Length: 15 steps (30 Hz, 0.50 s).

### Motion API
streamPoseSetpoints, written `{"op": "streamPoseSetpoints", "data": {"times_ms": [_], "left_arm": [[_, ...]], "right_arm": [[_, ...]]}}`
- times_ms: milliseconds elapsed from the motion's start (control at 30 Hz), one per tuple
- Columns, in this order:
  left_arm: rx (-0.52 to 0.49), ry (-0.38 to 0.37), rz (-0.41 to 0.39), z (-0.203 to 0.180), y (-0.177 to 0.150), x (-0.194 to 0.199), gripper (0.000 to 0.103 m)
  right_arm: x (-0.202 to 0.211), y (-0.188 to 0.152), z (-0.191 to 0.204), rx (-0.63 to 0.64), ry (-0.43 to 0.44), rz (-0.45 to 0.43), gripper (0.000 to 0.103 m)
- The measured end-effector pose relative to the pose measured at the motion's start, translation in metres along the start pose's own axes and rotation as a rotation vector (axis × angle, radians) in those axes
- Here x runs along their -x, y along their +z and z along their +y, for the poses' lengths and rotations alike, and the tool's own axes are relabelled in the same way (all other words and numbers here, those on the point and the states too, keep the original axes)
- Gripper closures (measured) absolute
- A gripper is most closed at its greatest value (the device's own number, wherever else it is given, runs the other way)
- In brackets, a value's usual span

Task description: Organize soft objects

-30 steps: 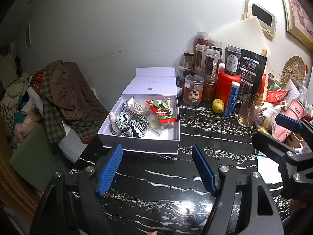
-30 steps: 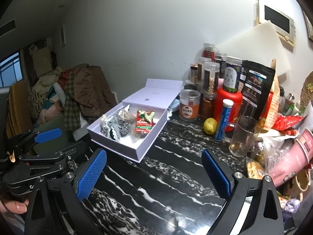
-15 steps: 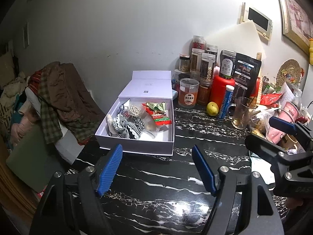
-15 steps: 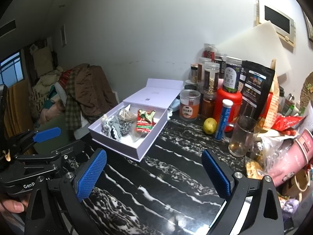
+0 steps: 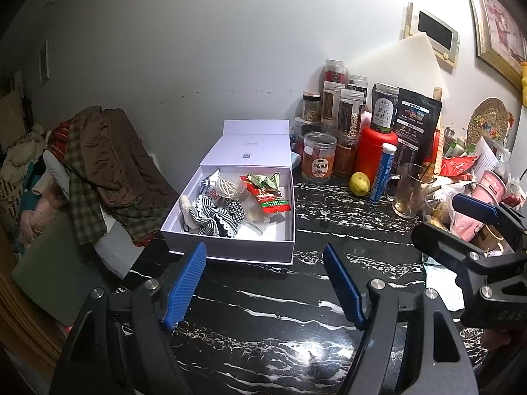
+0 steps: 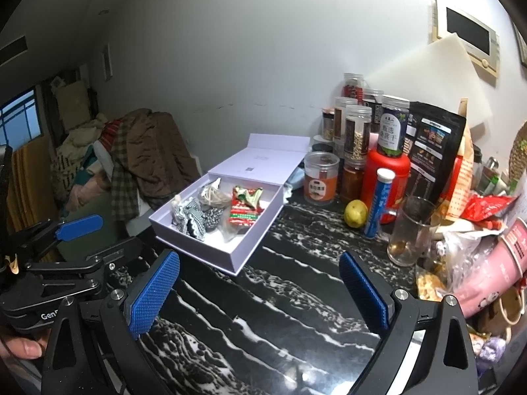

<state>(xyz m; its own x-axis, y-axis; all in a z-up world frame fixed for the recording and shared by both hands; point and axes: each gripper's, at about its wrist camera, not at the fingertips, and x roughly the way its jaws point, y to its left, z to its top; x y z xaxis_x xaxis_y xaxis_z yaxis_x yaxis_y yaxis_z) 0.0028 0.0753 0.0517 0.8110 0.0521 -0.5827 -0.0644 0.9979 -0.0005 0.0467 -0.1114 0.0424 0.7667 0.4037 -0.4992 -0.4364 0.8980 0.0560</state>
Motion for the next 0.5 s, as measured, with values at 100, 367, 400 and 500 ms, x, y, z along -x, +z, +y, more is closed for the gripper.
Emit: {"op": "streamPoseSetpoints", "data": {"times_ms": [100, 367, 400, 500], "left_arm": [[-0.001, 0.006, -0.006, 0.0006, 0.0003, -0.0020, 0.030], [-0.004, -0.005, 0.004, -0.0008, 0.0012, -0.0065, 0.030], [-0.004, -0.004, 0.006, -0.0015, 0.0010, -0.0068, 0.030], [-0.011, 0.002, 0.011, -0.0033, -0.0007, -0.0100, 0.030]], "right_arm": [[-0.0007, 0.0002, -0.0002, 0.000, -0.003, 0.000, 0.004], [-0.0012, 0.0004, -0.0030, -0.003, 0.001, -0.005, 0.004], [-0.0019, 0.0002, -0.0035, -0.005, 0.000, -0.002, 0.004], [-0.0039, -0.0015, -0.0045, -0.008, -0.004, 0.005, 0.004]]}}
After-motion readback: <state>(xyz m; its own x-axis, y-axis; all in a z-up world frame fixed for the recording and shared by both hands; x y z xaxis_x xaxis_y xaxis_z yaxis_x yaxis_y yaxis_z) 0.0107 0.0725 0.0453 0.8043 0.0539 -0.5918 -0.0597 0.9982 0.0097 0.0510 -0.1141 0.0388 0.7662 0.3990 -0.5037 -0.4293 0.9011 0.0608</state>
